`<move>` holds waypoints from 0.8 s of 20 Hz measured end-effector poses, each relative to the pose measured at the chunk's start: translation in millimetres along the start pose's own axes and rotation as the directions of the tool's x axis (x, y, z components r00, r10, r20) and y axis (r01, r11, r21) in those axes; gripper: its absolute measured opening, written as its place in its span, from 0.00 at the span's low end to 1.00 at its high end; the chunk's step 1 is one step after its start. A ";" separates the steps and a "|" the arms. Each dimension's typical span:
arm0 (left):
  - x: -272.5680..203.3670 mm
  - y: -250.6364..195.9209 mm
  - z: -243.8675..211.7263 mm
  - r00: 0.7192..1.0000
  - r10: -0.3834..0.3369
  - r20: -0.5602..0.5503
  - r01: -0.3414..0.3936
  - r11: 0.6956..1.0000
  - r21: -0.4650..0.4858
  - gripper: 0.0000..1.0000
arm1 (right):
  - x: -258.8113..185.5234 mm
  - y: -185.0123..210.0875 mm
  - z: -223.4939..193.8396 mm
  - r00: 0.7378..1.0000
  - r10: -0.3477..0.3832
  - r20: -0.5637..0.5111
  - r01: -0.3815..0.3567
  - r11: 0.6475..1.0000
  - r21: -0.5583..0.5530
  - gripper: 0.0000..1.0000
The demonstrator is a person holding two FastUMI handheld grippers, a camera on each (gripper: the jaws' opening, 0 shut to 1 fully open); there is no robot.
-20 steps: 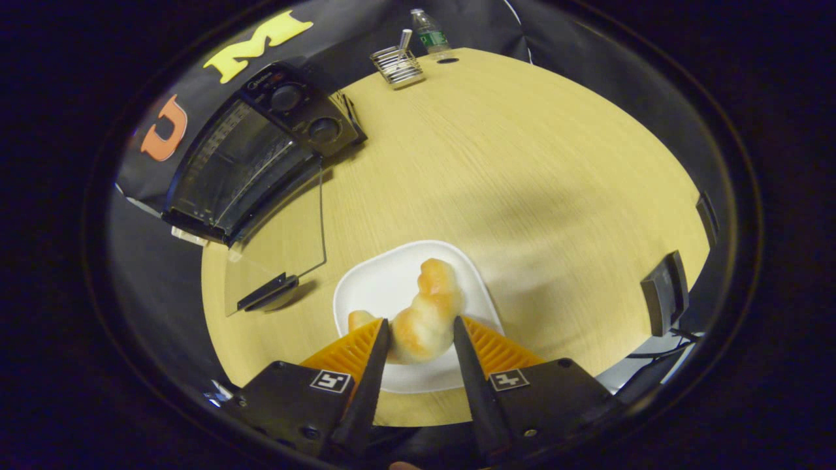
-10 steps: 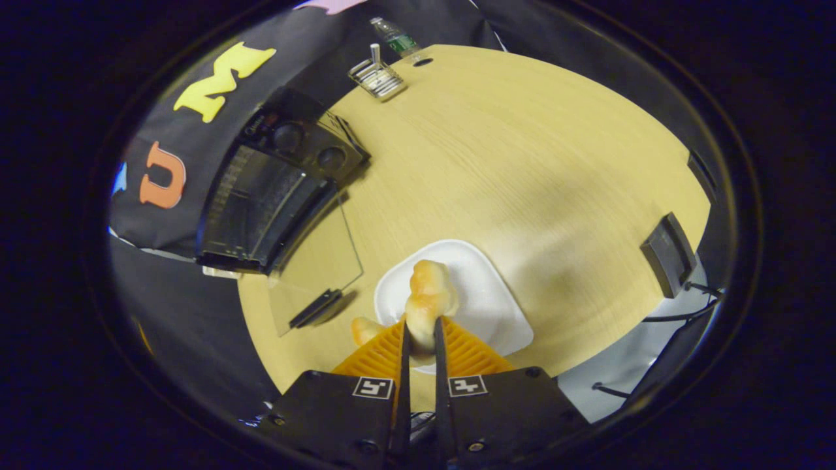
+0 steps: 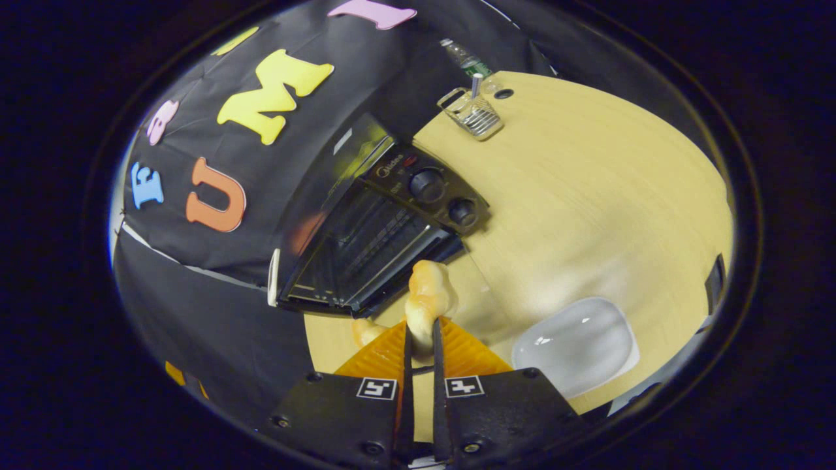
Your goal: Open the electric oven with the left hand, put the food in, and close the electric oven.
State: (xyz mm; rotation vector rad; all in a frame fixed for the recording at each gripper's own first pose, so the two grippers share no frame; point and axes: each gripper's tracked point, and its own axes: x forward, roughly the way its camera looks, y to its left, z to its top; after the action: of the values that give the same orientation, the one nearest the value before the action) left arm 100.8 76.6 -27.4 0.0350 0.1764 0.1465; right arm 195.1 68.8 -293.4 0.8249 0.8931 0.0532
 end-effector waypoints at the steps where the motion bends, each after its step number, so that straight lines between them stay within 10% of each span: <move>1: -1.3 5.0 -1.3 1.000 0.014 -0.004 -0.014 1.000 0.005 0.94 | 10.6 8.3 1.5 1.000 0.012 0.002 -0.012 1.000 -0.005 0.13; 16: 5.5 44.7 -10.0 0.985 0.151 -0.081 -0.150 0.989 0.015 0.93 | 127.0 76.5 45.9 0.981 0.080 0.177 -0.080 0.997 -0.010 0.14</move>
State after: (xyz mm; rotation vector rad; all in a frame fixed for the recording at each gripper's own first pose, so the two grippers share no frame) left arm 98.1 121.8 -36.0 0.0515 0.2565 0.2980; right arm 331.5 140.5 -312.2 0.8485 0.6915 0.0503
